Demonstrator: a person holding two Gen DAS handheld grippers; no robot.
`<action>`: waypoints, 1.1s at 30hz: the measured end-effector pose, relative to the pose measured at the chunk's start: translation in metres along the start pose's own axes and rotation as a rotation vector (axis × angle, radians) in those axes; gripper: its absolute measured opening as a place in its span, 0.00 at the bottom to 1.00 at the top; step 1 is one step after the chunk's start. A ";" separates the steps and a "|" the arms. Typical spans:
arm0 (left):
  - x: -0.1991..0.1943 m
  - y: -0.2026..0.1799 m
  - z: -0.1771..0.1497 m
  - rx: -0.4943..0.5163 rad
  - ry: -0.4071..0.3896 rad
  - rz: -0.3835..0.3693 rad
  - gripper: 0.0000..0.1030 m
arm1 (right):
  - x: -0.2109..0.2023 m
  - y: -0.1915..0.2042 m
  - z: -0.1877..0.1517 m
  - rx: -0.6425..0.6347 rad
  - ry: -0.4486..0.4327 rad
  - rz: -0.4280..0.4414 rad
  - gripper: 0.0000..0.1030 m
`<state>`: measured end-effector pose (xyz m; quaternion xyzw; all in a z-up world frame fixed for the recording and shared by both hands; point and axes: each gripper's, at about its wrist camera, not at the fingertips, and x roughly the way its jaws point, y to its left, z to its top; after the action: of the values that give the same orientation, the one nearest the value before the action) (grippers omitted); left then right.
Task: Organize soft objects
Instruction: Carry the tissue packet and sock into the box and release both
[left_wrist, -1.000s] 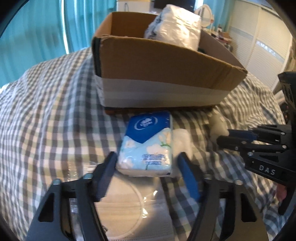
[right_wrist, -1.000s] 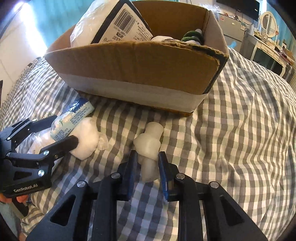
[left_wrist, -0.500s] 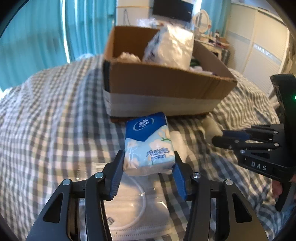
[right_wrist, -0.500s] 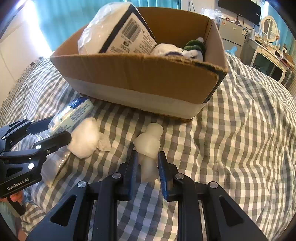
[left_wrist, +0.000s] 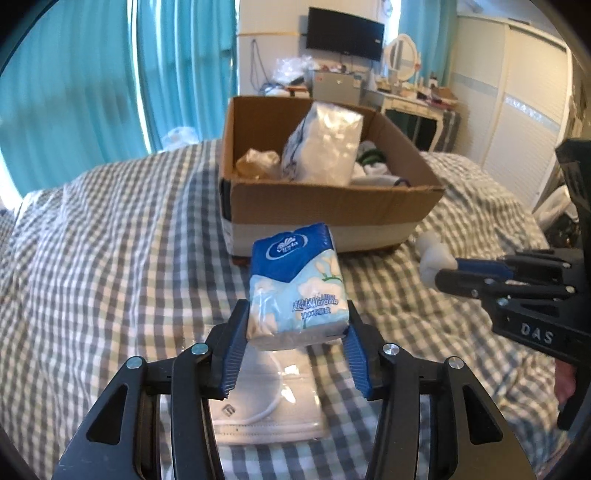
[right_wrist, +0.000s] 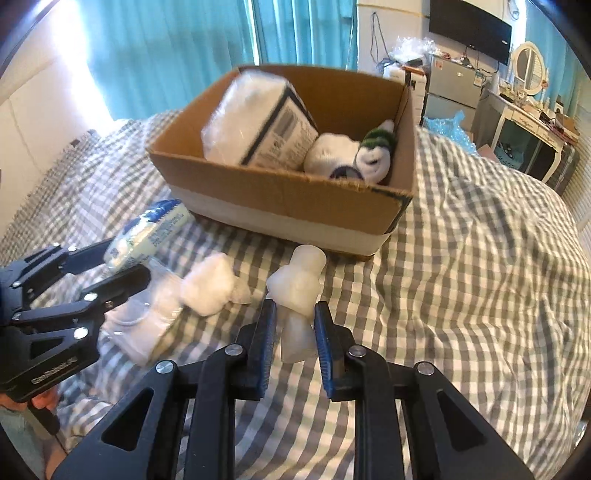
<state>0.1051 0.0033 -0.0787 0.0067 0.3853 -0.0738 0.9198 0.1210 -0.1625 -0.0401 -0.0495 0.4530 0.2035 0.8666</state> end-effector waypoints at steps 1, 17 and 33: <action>-0.004 -0.001 0.002 -0.007 0.000 -0.007 0.46 | -0.007 0.000 0.000 0.004 -0.005 0.001 0.20; -0.117 -0.018 0.060 0.018 -0.132 0.035 0.46 | -0.145 0.028 0.041 -0.048 -0.203 -0.007 0.20; -0.105 -0.013 0.166 0.019 -0.235 0.056 0.46 | -0.182 0.031 0.147 -0.091 -0.351 -0.033 0.20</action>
<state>0.1477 -0.0070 0.1132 0.0175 0.2737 -0.0519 0.9603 0.1290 -0.1505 0.1951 -0.0598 0.2842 0.2149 0.9324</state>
